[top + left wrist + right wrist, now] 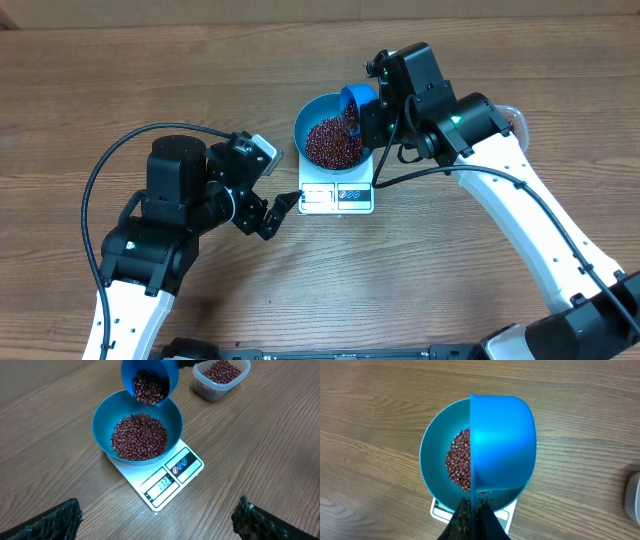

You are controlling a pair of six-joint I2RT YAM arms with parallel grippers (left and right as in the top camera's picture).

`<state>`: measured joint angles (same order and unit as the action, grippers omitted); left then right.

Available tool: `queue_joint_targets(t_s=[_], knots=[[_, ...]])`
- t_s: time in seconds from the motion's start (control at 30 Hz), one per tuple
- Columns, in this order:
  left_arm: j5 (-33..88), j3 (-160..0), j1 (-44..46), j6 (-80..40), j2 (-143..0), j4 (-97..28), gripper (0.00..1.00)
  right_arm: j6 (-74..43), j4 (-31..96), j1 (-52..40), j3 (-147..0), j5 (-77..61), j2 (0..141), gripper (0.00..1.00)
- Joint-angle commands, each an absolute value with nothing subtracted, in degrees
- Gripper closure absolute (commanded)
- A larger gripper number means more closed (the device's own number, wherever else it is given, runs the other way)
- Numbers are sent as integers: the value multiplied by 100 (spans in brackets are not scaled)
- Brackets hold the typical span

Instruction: Scoop item into bowl and weigh 150g on scale

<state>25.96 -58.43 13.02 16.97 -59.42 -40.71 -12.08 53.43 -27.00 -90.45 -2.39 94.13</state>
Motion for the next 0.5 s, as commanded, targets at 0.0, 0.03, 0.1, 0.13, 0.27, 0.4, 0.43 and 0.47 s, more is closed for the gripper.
queue_joint_targets(t_s=[0.0, 0.03, 0.1, 0.13, 0.27, 0.4, 0.43, 0.47], knots=[[2683, -5994, 1275, 1824, -5961, -4049, 0, -1354, 5282, -2740, -9223, 23, 9238, 96], [2683, -5994, 1275, 1824, -5961, -4049, 1, -1352, 5282, -2766, -9223, 64, 9238, 96], [2683, -5994, 1275, 1824, -5961, -4049, 0, -1354, 5275, -2818, -9223, 130, 9238, 96], [2683, -5994, 1275, 1824, -5961, -4049, 0, -1350, 5275, -2853, -9223, 172, 9238, 96], [2683, -5994, 1275, 1824, -5961, -4049, 0, -1347, 5249, -2936, -9223, 390, 9238, 96], [2683, -5994, 1275, 1824, -5961, -4049, 0, -1347, 5201, -2963, -9223, 405, 9238, 96], [2683, -5994, 1275, 1824, -5961, -4049, 0, -1350, 5207, -2963, -9223, 405, 9238, 96], [2683, -5994, 1275, 1824, -5961, -4049, 0, -1350, 5218, -2963, -9223, 425, 9238, 96]])
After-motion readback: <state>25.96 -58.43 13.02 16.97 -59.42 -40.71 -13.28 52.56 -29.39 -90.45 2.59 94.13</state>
